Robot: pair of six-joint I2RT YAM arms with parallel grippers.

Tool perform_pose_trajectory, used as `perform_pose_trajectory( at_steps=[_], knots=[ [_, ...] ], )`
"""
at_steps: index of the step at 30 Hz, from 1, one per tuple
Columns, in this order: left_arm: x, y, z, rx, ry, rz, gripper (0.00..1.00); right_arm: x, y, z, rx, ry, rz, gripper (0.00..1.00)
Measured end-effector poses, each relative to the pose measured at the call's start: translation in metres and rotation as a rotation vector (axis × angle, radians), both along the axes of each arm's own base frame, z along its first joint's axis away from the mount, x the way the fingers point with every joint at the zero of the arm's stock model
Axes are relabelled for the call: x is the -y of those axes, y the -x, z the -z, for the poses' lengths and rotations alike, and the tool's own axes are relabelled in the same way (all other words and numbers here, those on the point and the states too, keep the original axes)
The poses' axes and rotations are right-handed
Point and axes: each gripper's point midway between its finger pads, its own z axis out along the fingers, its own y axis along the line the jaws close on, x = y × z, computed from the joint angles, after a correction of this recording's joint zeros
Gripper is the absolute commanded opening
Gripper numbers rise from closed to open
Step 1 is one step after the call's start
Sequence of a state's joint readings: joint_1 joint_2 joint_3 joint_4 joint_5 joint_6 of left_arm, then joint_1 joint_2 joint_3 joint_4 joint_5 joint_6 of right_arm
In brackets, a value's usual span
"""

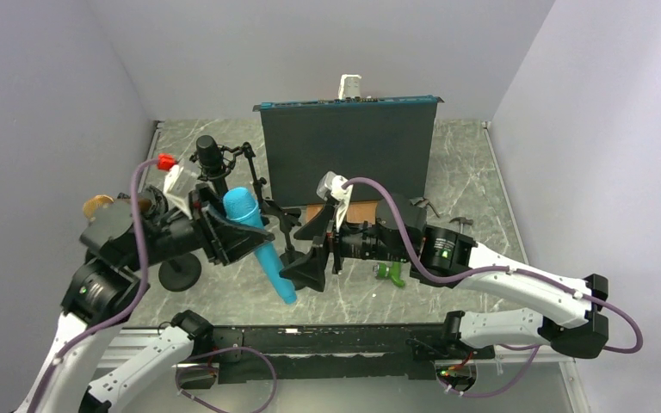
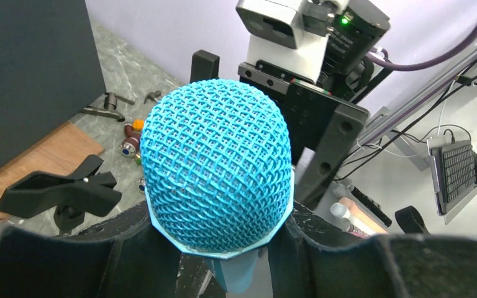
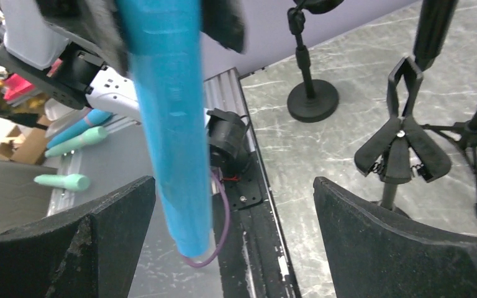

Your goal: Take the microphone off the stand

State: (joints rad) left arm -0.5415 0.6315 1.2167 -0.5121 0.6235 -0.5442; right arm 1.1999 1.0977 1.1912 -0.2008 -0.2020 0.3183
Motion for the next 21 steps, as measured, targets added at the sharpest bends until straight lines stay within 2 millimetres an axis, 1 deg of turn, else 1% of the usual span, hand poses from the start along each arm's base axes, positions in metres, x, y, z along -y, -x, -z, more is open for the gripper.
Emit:
perform_pose_trajectory(
  at_steps=[2, 4, 8, 12, 15, 17, 18, 20, 21],
  knots=[
    [0.01, -0.01, 0.007, -0.038, 0.012, 0.022, 0.0, -0.003, 0.003, 0.003, -0.025, -0.009, -0.013, 0.97],
    [0.017, -0.018, 0.014, -0.068, 0.017, 0.027, 0.0, -0.004, 0.001, 0.002, -0.041, -0.027, -0.001, 0.92],
    [0.025, -0.031, 0.022, -0.099, 0.049, 0.023, 0.0, -0.007, -0.007, -0.001, -0.069, -0.083, 0.052, 0.77],
    [0.029, -0.039, 0.024, -0.12, 0.098, 0.017, 0.0, -0.008, -0.013, 0.006, -0.084, -0.095, 0.088, 0.69],
    [0.032, -0.043, 0.022, -0.132, 0.139, 0.013, 0.0, -0.008, -0.016, 0.006, -0.077, -0.107, 0.103, 0.58],
    [0.032, -0.045, 0.02, -0.135, 0.16, 0.007, 0.0, -0.005, -0.019, 0.005, -0.067, -0.121, 0.123, 0.47],
    [0.032, -0.046, 0.019, -0.135, 0.167, 0.006, 0.0, -0.003, -0.02, 0.005, -0.064, -0.126, 0.131, 0.39],
    [0.032, -0.048, 0.018, -0.134, 0.18, -0.002, 0.01, 0.003, -0.02, 0.003, -0.056, -0.15, 0.146, 0.09],
    [0.033, -0.05, 0.018, -0.147, 0.195, -0.003, 0.12, 0.005, -0.02, 0.002, -0.043, -0.158, 0.148, 0.0]
  ],
)
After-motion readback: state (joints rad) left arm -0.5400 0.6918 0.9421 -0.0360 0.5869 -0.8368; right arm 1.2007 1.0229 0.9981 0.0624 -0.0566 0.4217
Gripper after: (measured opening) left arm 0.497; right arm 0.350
